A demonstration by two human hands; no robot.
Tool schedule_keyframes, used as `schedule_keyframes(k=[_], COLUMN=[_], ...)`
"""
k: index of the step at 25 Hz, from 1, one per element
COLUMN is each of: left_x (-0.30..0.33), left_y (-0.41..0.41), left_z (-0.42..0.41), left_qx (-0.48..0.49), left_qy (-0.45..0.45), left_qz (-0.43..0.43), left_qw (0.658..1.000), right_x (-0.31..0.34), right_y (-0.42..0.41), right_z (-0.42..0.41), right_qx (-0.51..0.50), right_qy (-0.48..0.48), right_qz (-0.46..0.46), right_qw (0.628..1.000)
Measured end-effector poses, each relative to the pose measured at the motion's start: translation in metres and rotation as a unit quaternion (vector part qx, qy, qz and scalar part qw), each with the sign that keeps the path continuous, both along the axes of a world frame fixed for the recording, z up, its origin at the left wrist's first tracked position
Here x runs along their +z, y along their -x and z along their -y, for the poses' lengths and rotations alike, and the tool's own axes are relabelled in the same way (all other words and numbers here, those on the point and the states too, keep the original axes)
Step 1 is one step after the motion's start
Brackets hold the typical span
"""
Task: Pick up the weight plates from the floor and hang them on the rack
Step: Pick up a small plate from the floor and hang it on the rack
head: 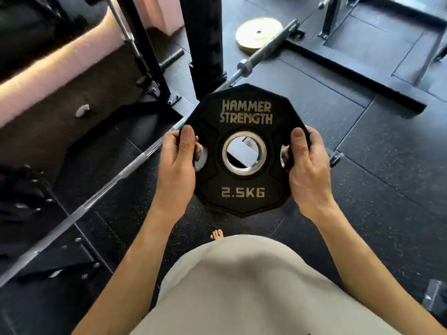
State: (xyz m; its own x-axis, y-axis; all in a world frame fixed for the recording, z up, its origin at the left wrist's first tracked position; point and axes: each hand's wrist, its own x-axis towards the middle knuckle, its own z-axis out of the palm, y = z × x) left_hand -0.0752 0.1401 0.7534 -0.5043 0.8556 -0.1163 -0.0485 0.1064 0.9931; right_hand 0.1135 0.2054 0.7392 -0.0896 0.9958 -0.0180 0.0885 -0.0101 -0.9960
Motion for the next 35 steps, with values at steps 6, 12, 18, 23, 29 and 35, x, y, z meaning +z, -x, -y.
schedule_keyframes(k=[6,12,18,23,29,35], left_x=[0.028,0.04,0.045,0.052,0.057,0.061], left_y=[-0.021,-0.094,-0.17,-0.242,-0.345,-0.431], left_z=[0.034,0.083,0.168,0.267,0.405,0.543], left_qx=[0.176,0.382,0.577,0.701,0.791,0.838], left_qy=[-0.049,-0.059,-0.026,-0.004,0.009,0.011], left_qz=[-0.026,-0.045,-0.046,-0.071,-0.101,-0.108], left_qw=[0.983,0.921,0.815,0.709,0.603,0.534], right_x=[0.031,0.048,0.058,0.066,0.068,0.063], right_y=[0.012,0.0,0.0,-0.006,-0.056,-0.114], right_z=[-0.02,-0.021,0.037,0.138,0.297,0.455], right_qx=[0.15,0.341,0.532,0.664,0.761,0.806], right_qy=[-0.039,-0.067,-0.078,-0.079,-0.062,-0.047], right_qz=[-0.021,-0.031,-0.039,-0.057,-0.086,-0.092], right_qw=[0.988,0.937,0.842,0.741,0.64,0.583])
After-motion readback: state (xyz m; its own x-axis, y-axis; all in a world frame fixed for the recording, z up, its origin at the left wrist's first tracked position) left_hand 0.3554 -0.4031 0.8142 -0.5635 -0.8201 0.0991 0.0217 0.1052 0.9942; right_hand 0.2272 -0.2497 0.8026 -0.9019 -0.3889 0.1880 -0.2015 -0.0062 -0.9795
